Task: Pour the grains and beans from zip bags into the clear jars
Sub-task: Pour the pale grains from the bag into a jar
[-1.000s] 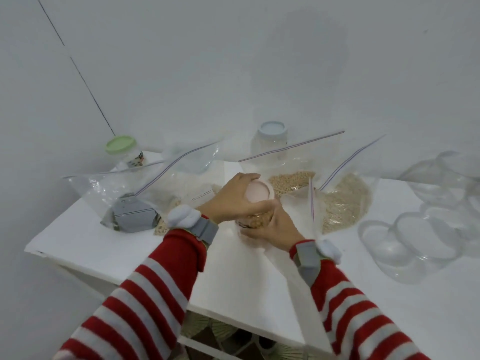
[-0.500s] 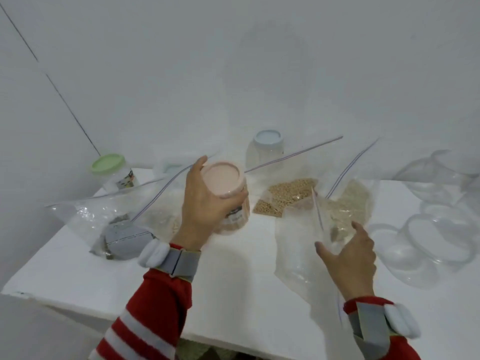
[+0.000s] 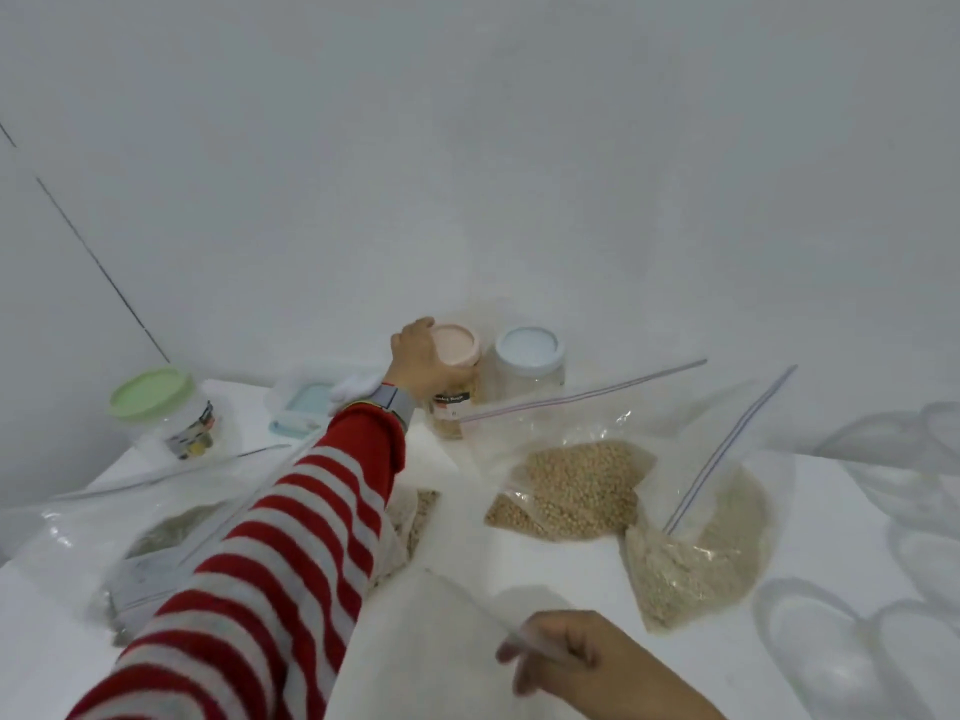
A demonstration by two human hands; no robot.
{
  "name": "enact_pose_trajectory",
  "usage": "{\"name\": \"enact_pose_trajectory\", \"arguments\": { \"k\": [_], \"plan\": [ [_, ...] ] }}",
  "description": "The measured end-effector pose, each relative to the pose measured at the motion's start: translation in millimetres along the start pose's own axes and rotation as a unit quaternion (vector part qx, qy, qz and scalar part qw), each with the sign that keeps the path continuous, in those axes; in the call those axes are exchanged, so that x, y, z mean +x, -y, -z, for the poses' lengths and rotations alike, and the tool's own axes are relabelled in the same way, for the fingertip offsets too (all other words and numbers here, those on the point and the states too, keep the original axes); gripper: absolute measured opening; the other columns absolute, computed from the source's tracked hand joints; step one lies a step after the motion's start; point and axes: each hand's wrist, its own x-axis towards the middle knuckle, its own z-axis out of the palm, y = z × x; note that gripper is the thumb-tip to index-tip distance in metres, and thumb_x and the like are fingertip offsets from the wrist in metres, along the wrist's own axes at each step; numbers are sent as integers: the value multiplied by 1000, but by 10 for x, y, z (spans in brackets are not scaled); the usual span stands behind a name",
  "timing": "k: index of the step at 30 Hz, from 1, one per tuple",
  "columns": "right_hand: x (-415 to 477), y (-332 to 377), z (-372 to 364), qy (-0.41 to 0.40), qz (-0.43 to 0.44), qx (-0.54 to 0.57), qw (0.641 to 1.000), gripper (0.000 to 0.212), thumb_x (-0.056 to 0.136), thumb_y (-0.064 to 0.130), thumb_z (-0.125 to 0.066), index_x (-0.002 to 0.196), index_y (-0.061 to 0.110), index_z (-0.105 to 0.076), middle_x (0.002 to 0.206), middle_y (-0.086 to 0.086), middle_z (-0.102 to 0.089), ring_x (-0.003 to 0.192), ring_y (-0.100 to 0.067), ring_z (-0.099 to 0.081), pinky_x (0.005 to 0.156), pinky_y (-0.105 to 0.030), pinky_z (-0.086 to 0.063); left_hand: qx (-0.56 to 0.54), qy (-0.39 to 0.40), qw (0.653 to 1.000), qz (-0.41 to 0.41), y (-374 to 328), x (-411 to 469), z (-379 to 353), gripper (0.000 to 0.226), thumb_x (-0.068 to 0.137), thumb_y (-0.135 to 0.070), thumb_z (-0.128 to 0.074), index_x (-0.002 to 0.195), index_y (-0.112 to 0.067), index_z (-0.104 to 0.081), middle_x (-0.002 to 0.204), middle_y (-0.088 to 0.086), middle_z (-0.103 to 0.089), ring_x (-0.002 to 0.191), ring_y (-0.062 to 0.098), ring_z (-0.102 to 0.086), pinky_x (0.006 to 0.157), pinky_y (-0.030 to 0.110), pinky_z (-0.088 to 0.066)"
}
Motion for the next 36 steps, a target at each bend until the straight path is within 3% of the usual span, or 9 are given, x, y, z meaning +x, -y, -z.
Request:
{"name": "enact_pose_trajectory", "arguments": {
  "k": [7, 12, 16, 18, 21, 24, 29, 33, 36],
  "plan": [
    [191, 181, 285, -34, 44, 11, 998, 37, 100, 5, -46, 126, 31, -51, 100, -1, -74, 86, -26, -73, 74, -29, -57, 13, 89, 996, 17, 115, 117, 204, 119, 60, -57, -81, 152, -17, -16, 152, 8, -23, 142, 27, -26, 113, 42, -30],
    [400, 1049, 500, -161, 202, 76, 963, 35, 102, 7, -44, 127, 29, -58, 110, -3, -70, 68, -20, -72, 63, -32, -60, -75, 83, 990, -87, -117, -377, 1154, 81, 78, -74, -53, 146, -37, -29, 158, -10, -20, 142, 12, -27, 114, 36, -31],
    [906, 1847, 244, -150, 330, 63, 930, 36, 102, 1, -42, 125, 28, -48, 110, -2, -70, 82, -19, -72, 77, -31, -60, -31, 244, 963, -110, -16, -854, 1534, 123, 56, -64, -82, 144, -54, 3, 157, -19, -14, 138, 6, -29, 109, 26, -34],
    [1248, 2177, 3, -137, 359, 62, 921, 32, 99, -4, -45, 116, 23, -42, 107, -8, -70, 89, -18, -69, 82, -23, -54, -24, 159, 980, -122, 146, -818, 1563, 119, 62, -45, -88, 145, -36, -3, 144, -20, -28, 129, 1, -36, 98, 13, -39],
    [1705, 2356, -271, -162, 398, -31, 902, 19, 94, 9, -53, 109, 21, -48, 107, -2, -60, 95, -13, -59, 84, -26, -45, -79, 57, 980, -172, 399, -630, 1650, 67, 81, -26, -78, 137, -21, -42, 136, -11, -49, 126, 6, -48, 100, 26, -46],
    [2103, 2295, -426, -160, 359, -197, 898, 37, 96, 26, -57, 133, 25, -51, 140, -3, -37, 134, -19, -34, 110, -32, -26, -193, -73, 971, -124, 814, -301, 1781, 28, 88, -3, -59, 109, -20, -68, 109, -4, -68, 103, 9, -64, 80, 26, -55],
    [2294, 2175, -367, -160, 255, -195, 934, 44, 104, 25, -44, 147, 32, -36, 158, 3, -14, 142, -7, -20, 105, -14, -18, -244, -230, 938, -93, 1151, 239, 1597, 21, 79, 16, -49, 87, -1, -58, 76, 4, -61, 62, -1, -57, 63, 18, -45],
    [2052, 1755, -268, -112, 194, -195, 955, 57, 98, 14, -51, 144, 41, -31, 142, 23, -29, 123, 14, -24, 101, -6, -28, -74, -46, 992, -96, 1638, 575, 988, 17, 89, -8, -40, 103, 1, -43, 89, 9, -48, 75, 5, -55, 73, 22, -42],
    [1920, 1468, -309, -75, 150, -187, 968, 66, 93, 7, -52, 144, 44, -29, 146, 24, -27, 127, 13, -23, 107, -18, -29, 150, 109, 982, 27, 1932, 672, 500, 53, 92, -43, -38, 111, 4, -53, 106, 18, -58, 104, 31, -58, 97, 44, -42]
  ]
}}
